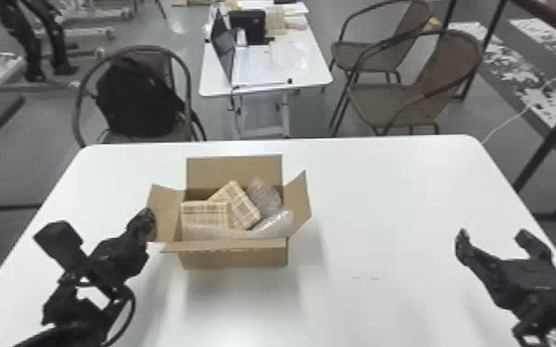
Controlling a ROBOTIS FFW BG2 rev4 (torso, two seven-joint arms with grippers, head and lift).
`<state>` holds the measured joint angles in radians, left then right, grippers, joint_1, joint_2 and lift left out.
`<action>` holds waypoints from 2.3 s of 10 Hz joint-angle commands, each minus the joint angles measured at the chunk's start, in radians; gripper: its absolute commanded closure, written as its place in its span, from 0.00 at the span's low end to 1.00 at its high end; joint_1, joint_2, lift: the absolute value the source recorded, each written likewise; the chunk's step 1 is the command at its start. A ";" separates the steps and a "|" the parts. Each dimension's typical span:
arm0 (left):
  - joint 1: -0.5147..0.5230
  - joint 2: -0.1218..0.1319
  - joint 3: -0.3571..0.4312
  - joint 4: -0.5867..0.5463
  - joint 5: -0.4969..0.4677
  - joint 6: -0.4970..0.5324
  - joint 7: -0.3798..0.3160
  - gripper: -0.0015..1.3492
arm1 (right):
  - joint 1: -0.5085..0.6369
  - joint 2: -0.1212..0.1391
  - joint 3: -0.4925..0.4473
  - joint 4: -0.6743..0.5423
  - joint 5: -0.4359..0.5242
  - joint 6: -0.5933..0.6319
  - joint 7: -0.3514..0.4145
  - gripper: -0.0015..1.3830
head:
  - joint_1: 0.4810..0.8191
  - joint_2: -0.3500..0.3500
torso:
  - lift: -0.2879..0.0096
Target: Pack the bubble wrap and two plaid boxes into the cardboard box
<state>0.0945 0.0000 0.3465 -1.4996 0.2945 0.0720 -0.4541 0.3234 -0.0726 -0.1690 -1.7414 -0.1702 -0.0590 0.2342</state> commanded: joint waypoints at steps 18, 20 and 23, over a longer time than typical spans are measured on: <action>0.120 -0.003 -0.205 0.107 0.144 -0.793 1.012 0.77 | 0.031 0.030 -0.012 0.045 -0.006 -0.065 -0.053 0.16 | 0.63 0.84 | 0.73; 0.117 -0.003 -0.239 0.124 0.173 -0.834 1.012 0.00 | 0.031 0.030 -0.014 0.045 -0.008 -0.064 -0.053 0.16 | 0.63 0.80 | 0.73; 0.119 -0.003 -0.066 0.102 -0.163 -0.922 1.012 0.25 | 0.033 0.030 -0.012 0.031 0.006 -0.062 -0.052 0.16 | 0.63 0.80 | 0.73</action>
<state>0.2111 0.0000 0.2302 -1.3830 0.2241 -0.8305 0.5630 0.3549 -0.0439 -0.1811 -1.7054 -0.1705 -0.1211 0.1825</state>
